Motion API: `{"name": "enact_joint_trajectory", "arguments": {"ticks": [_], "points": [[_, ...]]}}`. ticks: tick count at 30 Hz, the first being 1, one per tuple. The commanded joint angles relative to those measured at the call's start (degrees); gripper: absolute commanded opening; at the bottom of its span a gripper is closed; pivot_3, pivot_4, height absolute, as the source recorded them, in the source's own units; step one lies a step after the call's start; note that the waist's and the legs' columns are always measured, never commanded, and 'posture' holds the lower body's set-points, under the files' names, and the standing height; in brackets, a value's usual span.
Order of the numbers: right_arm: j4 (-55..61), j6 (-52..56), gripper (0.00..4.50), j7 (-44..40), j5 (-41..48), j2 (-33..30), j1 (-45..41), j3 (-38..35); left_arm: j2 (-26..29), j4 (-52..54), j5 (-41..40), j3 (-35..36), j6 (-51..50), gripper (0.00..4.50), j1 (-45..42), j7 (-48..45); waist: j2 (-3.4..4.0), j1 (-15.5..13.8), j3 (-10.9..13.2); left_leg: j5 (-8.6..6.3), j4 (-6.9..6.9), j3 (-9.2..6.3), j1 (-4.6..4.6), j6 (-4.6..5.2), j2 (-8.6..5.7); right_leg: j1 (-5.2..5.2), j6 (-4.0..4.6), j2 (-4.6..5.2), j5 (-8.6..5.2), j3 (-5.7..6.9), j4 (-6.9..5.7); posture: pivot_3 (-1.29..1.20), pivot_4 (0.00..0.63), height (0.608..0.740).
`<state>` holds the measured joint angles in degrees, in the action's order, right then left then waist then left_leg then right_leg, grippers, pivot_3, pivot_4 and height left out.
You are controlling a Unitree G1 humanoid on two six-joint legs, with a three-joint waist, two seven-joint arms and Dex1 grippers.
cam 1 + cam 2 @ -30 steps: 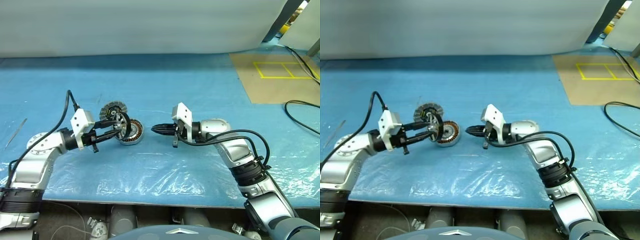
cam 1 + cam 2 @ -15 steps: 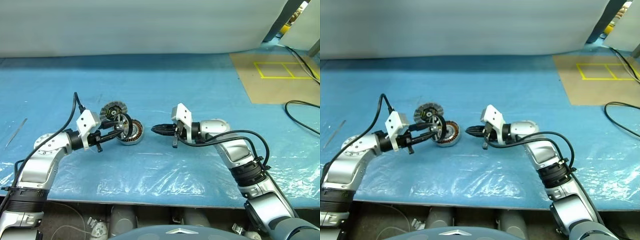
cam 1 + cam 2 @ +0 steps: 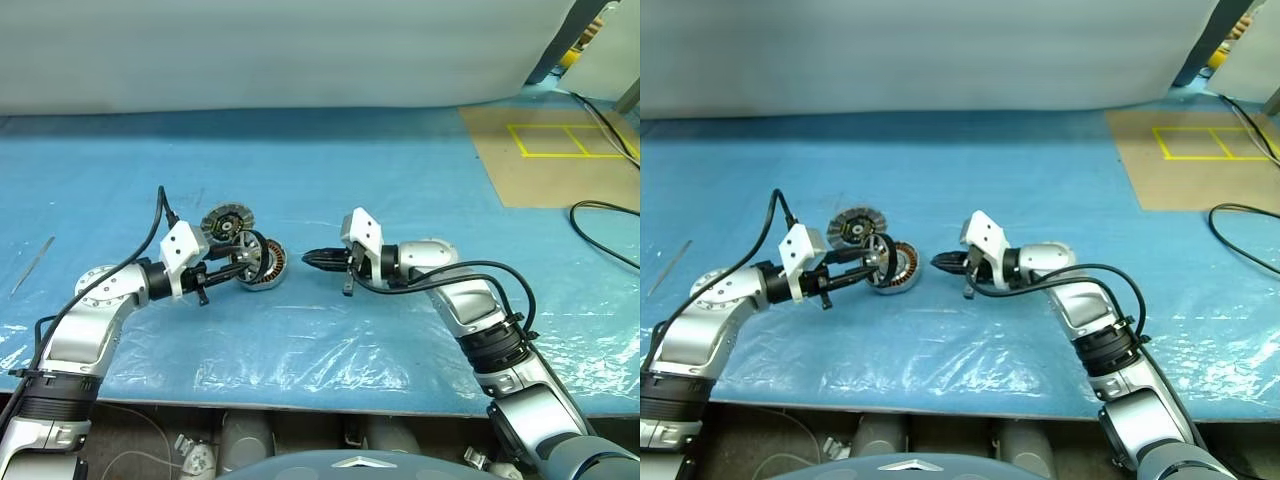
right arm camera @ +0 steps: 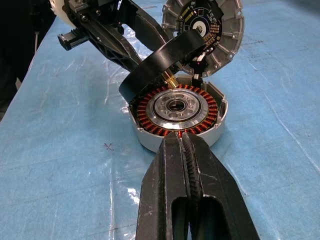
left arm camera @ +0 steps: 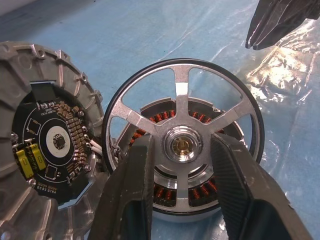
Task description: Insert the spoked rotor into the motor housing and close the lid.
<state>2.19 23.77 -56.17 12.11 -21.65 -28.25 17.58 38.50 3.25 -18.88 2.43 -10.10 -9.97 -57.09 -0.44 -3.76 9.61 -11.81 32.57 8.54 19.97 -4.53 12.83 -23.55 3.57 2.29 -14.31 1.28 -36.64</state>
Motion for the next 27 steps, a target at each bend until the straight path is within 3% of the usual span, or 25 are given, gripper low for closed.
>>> {"name": "enact_joint_trajectory", "arguments": {"ticks": [1,14,23,24,27], "points": [[0.68,-1.27,0.0,0.09,0.14,0.42,-0.24,-0.02,0.9,0.0,0.82,-0.47,0.04,1.31,-0.01,-0.56,0.0,-0.02,0.0,0.0,0.0,0.0,0.0,0.0,0.0,0.01,0.0,0.0,0.0,0.0,0.0,0.0,0.15,0.74],[-0.42,-2.97,0.0,0.6,-1.18,1.24,-0.44,0.43,3.55,-1.17,2.45,-1.29,-0.11,1.31,0.11,-3.0,0.01,0.04,0.0,0.0,0.0,0.0,-0.04,0.0,0.0,0.04,0.0,0.0,0.0,0.0,0.01,0.0,0.15,0.74],[-1.03,-3.53,0.0,0.89,-1.63,1.53,-0.53,0.62,3.06,-1.72,2.14,-0.92,-1.26,4.25,0.28,-2.81,0.01,-0.01,0.0,0.0,-0.01,0.0,-0.04,0.0,0.0,0.04,0.01,0.0,-0.01,0.0,0.01,0.0,0.15,0.74],[-1.06,-3.56,0.0,0.91,-1.65,1.56,-0.51,0.66,2.82,-1.88,2.14,-0.76,-1.44,4.47,0.14,-2.35,0.01,-0.01,0.0,0.0,-0.01,0.0,-0.03,0.0,0.0,0.04,0.03,0.0,-0.02,0.0,0.01,0.0,0.15,0.74],[-1.11,-3.57,0.0,0.96,-1.64,1.65,-0.48,0.7,1.84,-1.86,0.81,0.05,-1.58,4.47,-0.3,-1.92,0.01,0.0,0.0,0.0,0.0,0.0,-0.03,0.0,0.0,0.04,0.04,0.0,-0.03,0.0,0.01,0.0,0.15,0.74]]}}
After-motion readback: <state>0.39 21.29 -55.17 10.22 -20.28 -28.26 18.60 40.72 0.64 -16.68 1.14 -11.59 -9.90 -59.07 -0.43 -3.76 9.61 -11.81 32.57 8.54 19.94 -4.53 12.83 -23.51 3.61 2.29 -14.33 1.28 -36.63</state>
